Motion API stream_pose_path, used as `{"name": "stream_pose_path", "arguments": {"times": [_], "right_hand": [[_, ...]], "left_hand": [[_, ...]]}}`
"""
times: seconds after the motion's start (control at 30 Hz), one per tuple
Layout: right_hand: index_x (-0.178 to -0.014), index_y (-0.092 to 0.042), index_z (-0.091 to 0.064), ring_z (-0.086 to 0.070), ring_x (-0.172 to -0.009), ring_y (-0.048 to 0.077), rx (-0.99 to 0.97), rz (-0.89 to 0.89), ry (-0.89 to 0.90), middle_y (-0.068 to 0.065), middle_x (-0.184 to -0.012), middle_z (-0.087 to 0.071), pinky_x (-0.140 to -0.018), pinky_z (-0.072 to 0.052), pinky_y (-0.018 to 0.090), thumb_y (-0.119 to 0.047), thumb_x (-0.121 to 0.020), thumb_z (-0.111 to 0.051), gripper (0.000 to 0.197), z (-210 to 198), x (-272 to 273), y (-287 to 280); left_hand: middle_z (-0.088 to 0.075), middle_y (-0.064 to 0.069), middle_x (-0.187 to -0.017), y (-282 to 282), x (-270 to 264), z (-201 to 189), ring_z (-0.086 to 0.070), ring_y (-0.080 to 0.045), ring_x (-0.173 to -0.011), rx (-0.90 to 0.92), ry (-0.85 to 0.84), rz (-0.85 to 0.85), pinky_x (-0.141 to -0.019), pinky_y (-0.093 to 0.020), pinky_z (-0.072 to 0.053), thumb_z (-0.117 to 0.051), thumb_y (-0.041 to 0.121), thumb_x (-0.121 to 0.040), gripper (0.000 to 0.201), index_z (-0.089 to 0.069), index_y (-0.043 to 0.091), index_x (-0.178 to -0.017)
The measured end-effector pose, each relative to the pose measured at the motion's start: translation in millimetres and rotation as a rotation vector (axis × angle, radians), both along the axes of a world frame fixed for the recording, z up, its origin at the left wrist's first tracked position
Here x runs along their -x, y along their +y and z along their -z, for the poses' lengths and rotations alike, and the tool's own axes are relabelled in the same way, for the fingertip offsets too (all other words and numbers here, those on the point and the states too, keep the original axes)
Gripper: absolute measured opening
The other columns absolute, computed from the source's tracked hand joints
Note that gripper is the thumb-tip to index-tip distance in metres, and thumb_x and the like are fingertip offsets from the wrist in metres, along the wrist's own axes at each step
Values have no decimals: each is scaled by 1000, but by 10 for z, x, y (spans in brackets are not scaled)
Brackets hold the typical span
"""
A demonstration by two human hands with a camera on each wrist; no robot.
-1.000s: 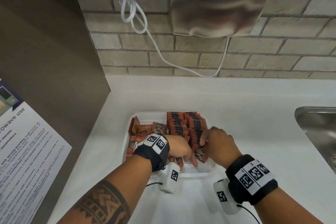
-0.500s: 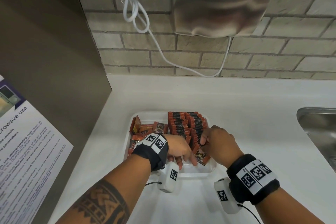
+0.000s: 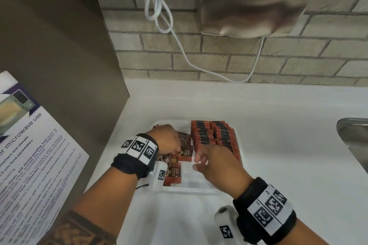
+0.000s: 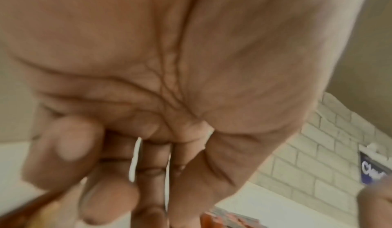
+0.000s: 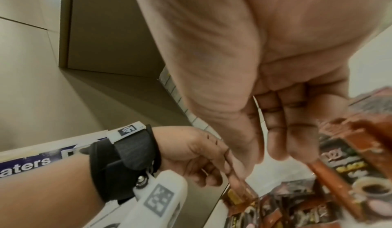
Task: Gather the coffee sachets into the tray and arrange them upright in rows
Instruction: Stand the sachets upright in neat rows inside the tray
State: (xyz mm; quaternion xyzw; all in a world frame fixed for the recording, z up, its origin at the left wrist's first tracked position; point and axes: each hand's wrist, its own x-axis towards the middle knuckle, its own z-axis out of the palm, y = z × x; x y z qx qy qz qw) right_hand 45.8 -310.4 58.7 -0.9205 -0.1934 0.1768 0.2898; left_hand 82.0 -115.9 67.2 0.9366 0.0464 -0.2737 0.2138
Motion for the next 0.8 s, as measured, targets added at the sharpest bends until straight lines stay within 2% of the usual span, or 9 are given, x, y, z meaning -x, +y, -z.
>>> {"name": "stream_pose_path", "arguments": {"times": [0.03, 0.13, 0.23, 0.33, 0.43, 0.5, 0.6, 0.7, 0.8], "right_hand": [[-99, -26, -64, -57, -79, 5, 1, -12, 26, -8, -99, -63, -63, -39, 15, -31, -92, -70, 11, -5, 17, 89], [-122, -15, -58, -59, -91, 14, 60, -31, 69, -1, -106, -62, -69, -44, 22, -31, -96, -63, 31, 20, 1, 367], [-133, -8, -47, -62, -102, 23, 137, -2, 126, 7, -118, -62, -76, -50, 29, -30, -97, -59, 45, 60, -88, 626], [-136, -2, -43, -61, -104, 26, 171, -5, 140, 12, -124, -61, -80, -50, 31, -26, -97, -56, 48, 120, -211, 863], [-136, -3, -46, -60, -111, 30, 227, -3, 129, 15, -131, -54, -84, -50, 31, -17, -94, -52, 45, 204, -349, 1028], [-135, -2, -46, -57, -115, 31, 254, 19, 154, 18, -132, -48, -82, -47, 31, -14, -92, -48, 44, 273, -422, 1082], [-131, 0, -50, -56, -115, 34, 236, 52, 189, 22, -132, -53, -80, -41, 30, -16, -94, -45, 42, 387, -507, 1111], [-137, -4, -51, -56, -123, 35, 150, 125, 241, 18, -135, -55, -91, -50, 35, -16, -92, -55, 46, 379, -513, 1087], [-136, -4, -54, -56, -125, 34, 90, 164, 272, 17, -137, -56, -99, -49, 37, -14, -95, -55, 42, 336, -532, 1062]], "left_hand": [[-74, -7, -106, 93, 2, -10, -69, -23, -97, -52, -73, -6, -91, -37, -57, -55, 14, -95, 24, -76, 7, -104], [-71, -3, -116, 247, 20, 33, -64, -23, -108, -112, -169, -32, -94, -34, -53, -51, 10, -94, 27, -74, 14, -108], [-63, 2, -124, 248, 20, 109, -50, -25, -121, -200, -209, 24, -100, -39, -46, -50, 14, -92, 31, -72, 26, -110], [-50, 5, -139, 246, -27, 203, -28, -29, -138, -309, -209, 76, -107, -46, -32, -52, 22, -93, 31, -66, 34, -118], [-42, 5, -150, 275, -67, 286, -9, -32, -150, -332, -127, 98, -113, -53, -22, -54, 26, -93, 43, -54, 34, -135], [-42, 3, -150, 305, -80, 319, -6, -33, -150, -335, -98, 114, -113, -56, -19, -55, 28, -92, 49, -48, 33, -141], [-43, 3, -151, 370, -81, 371, -6, -31, -150, -307, -90, 119, -115, -57, -16, -56, 32, -92, 55, -42, 31, -145], [-46, 3, -148, 448, -87, 438, -10, -29, -149, -287, -96, 129, -110, -55, -19, -58, 39, -90, 58, -40, 32, -145], [-46, 3, -148, 474, -120, 449, -8, -29, -149, -277, -93, 131, -110, -55, -19, -57, 39, -89, 59, -38, 33, -146]]}}
